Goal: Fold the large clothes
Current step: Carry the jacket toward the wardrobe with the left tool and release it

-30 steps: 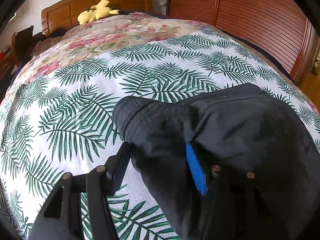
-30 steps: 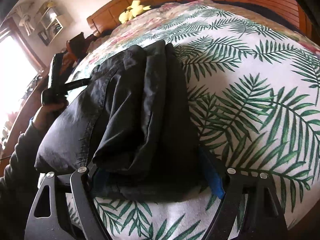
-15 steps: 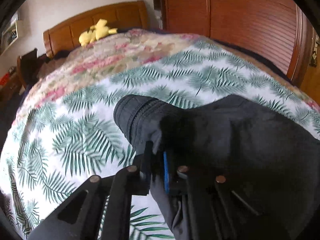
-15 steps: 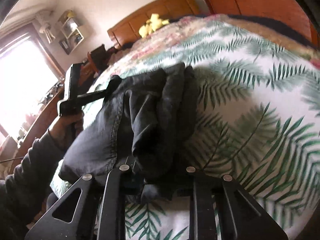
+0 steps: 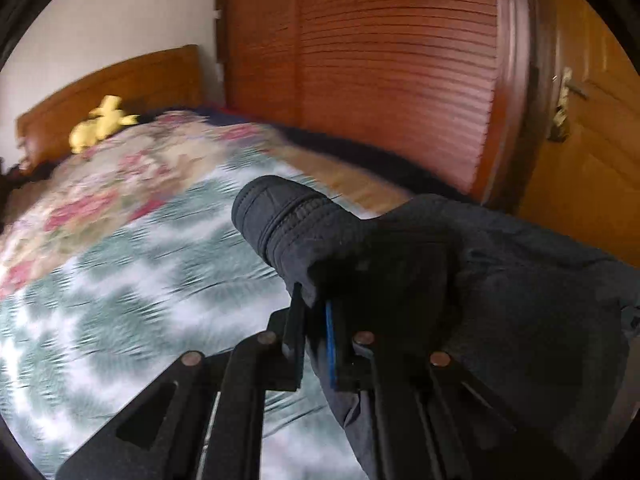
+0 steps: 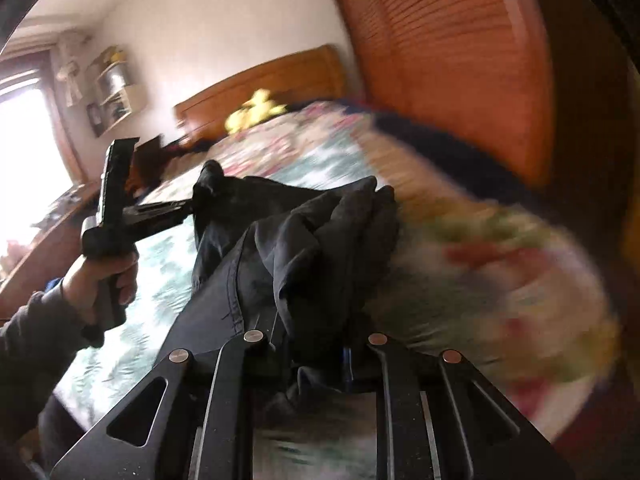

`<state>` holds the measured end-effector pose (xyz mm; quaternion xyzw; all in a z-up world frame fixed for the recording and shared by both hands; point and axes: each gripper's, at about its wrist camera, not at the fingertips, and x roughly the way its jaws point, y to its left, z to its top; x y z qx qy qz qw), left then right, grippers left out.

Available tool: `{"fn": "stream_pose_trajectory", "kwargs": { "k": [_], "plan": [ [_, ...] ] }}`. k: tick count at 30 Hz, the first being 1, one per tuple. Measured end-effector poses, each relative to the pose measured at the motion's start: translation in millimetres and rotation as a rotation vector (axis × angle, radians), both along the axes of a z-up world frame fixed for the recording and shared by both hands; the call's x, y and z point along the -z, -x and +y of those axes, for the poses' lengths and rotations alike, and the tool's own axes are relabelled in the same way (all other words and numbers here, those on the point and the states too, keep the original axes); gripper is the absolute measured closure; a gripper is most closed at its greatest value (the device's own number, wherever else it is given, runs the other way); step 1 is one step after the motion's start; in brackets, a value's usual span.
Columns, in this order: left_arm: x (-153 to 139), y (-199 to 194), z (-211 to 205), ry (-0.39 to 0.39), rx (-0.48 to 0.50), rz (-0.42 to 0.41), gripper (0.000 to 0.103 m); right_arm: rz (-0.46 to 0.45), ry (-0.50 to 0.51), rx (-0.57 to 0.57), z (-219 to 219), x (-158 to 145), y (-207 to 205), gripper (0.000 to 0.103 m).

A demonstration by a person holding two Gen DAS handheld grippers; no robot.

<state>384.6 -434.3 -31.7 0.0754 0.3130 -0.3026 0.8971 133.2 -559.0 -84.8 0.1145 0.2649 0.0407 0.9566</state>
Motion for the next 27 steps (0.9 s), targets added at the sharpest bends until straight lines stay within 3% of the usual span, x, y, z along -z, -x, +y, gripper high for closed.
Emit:
{"fn": "stream_pose_trajectory", "kwargs": {
  "k": [2,6,12,14,18,22,23,27],
  "plan": [
    [-6.8,1.9,-45.2,0.022,0.027,0.006,0.099,-0.016,0.048,0.07,-32.2,-9.0,11.7,0.087],
    [-20.2,10.6,-103.0,0.06,0.092,0.026,0.099,-0.02,0.038,0.215,-99.6,-14.4,37.8,0.088],
    [-14.3,34.8,-149.4,-0.027,0.155,-0.028,0.1,-0.009,0.061,0.373,-157.8,-6.6,79.6,0.087],
    [-10.0,36.0,-150.6,-0.069,0.137,-0.038,0.099,0.053,0.063,0.398,-171.4,8.1,76.5,0.084],
    [1.9,24.6,-137.7,-0.122,0.106,0.038,0.099,0.119,0.097,0.462,-178.2,23.2,78.8,0.069],
    [-2.2,30.5,-110.8,-0.079,0.104,0.06,0.097,0.089,0.123,0.529,-183.1,9.6,87.1,0.065],
    [-4.7,36.6,-104.6,-0.073,0.11,0.054,0.097,0.079,0.143,0.553,-180.4,2.8,89.7,0.059],
    [-15.0,61.7,-75.7,-0.052,0.139,0.018,0.096,0.026,0.206,0.516,-157.7,-18.2,88.0,0.056]
  ]
}}
